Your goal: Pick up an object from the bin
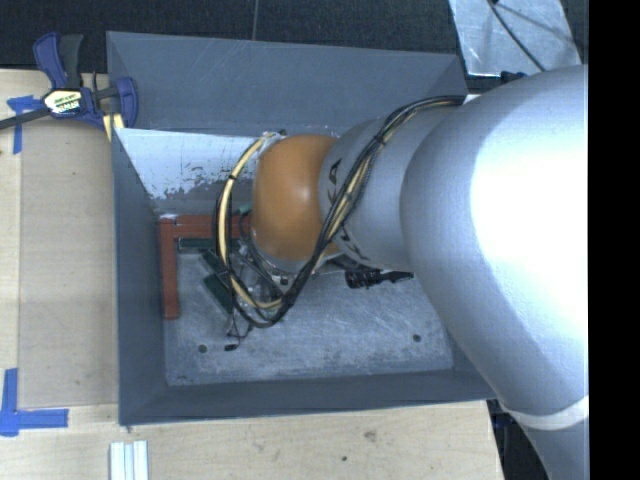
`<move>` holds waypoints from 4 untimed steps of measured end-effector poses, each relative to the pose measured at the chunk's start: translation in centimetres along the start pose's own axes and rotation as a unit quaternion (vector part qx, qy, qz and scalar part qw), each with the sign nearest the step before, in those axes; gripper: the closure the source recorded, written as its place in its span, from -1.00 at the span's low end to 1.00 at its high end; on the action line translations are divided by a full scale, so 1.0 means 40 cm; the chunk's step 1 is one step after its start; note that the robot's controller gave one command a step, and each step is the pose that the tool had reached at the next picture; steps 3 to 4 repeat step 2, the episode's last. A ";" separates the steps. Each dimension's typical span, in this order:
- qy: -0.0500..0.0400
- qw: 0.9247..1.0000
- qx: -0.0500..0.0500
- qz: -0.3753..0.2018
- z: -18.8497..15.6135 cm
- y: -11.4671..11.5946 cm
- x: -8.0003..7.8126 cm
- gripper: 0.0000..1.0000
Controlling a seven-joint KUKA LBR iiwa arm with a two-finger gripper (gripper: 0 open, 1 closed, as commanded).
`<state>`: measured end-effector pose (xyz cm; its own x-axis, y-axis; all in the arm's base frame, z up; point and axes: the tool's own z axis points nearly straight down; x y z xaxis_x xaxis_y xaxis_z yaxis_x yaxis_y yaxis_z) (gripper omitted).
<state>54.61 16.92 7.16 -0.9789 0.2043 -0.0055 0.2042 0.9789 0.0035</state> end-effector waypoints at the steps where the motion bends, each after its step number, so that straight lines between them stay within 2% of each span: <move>1: 0.002 1.000 0.000 -0.001 -0.008 0.002 -0.001 1.00; 2: -0.002 1.000 -0.001 -0.029 -0.387 0.046 -0.047 1.00; 4: -0.002 1.000 -0.001 -0.029 -0.387 0.046 -0.047 1.00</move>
Offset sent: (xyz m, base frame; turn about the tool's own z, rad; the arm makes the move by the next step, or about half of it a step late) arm 0.0000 0.0000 0.0000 0.0000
